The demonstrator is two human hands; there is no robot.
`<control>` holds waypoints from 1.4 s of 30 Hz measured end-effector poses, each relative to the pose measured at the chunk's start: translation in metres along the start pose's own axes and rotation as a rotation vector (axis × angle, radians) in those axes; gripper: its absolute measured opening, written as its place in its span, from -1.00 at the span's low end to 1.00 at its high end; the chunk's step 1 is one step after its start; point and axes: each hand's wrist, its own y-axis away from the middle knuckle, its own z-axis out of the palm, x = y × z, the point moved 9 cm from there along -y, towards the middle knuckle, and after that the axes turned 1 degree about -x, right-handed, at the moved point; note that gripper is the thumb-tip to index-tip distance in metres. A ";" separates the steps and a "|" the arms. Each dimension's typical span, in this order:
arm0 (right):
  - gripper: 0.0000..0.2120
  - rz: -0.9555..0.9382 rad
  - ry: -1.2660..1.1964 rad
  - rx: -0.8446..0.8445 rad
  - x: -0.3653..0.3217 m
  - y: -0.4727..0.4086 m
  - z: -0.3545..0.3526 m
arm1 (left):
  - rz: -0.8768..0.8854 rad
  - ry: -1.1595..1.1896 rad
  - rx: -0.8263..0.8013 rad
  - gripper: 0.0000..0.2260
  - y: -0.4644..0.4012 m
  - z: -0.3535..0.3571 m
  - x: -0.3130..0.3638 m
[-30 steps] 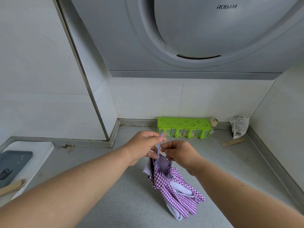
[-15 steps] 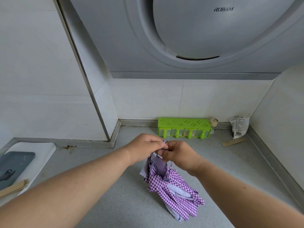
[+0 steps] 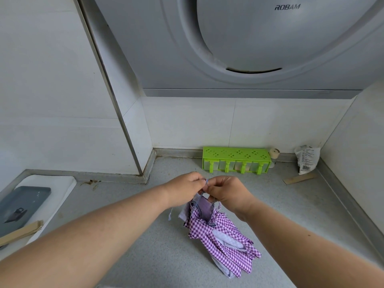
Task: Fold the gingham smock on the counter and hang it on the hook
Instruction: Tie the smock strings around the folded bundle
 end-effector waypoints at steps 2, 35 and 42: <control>-0.90 -0.013 0.066 0.017 -0.001 -0.001 0.001 | -0.050 -0.058 -0.023 -0.74 0.000 -0.001 -0.002; -0.87 -0.106 0.240 0.019 0.015 0.000 0.018 | -0.110 -0.124 -0.128 -0.83 0.011 0.004 -0.021; -0.75 -0.047 -0.153 0.035 0.027 0.001 0.016 | -0.139 -0.010 -0.009 -0.84 0.006 -0.006 -0.038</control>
